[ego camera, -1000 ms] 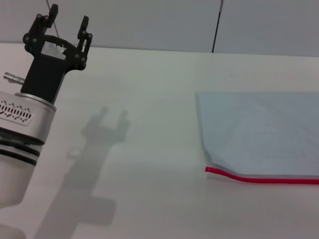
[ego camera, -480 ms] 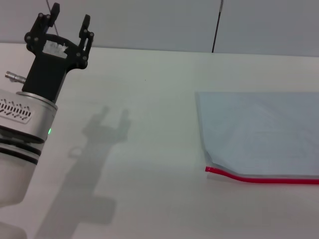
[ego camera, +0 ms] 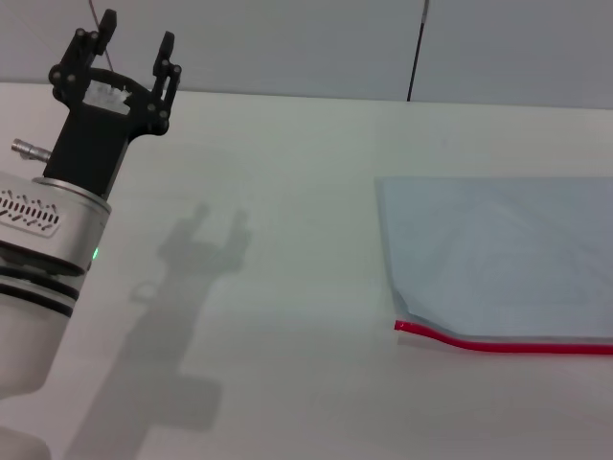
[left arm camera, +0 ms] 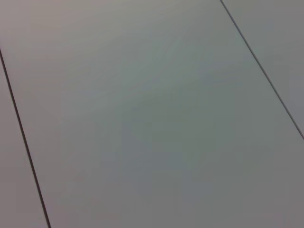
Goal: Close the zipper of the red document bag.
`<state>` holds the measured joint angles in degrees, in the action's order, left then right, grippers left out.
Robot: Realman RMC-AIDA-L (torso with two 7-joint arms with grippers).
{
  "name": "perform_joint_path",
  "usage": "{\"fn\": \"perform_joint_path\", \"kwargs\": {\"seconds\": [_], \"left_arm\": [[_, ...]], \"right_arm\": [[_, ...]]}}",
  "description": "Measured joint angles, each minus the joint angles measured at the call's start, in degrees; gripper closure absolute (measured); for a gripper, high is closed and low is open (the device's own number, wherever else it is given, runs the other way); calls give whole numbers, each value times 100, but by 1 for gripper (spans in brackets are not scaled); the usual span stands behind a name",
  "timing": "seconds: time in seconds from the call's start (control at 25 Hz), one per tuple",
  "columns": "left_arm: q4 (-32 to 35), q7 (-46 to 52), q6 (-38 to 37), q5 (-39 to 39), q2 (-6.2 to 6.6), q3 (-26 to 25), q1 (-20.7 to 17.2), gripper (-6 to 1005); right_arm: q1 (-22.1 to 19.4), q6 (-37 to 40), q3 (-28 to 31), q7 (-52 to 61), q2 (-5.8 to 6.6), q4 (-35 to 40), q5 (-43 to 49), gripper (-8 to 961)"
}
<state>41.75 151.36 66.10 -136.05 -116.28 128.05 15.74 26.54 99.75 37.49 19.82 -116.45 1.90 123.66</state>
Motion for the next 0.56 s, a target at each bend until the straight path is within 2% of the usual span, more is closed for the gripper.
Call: {"fn": "perform_joint_path", "kwargs": {"seconds": [0.56], "left_arm": [[0, -2, 0, 0, 0, 0, 0, 426]], "right_arm": [[0, 0, -16, 1, 0, -6, 0, 74]]}}
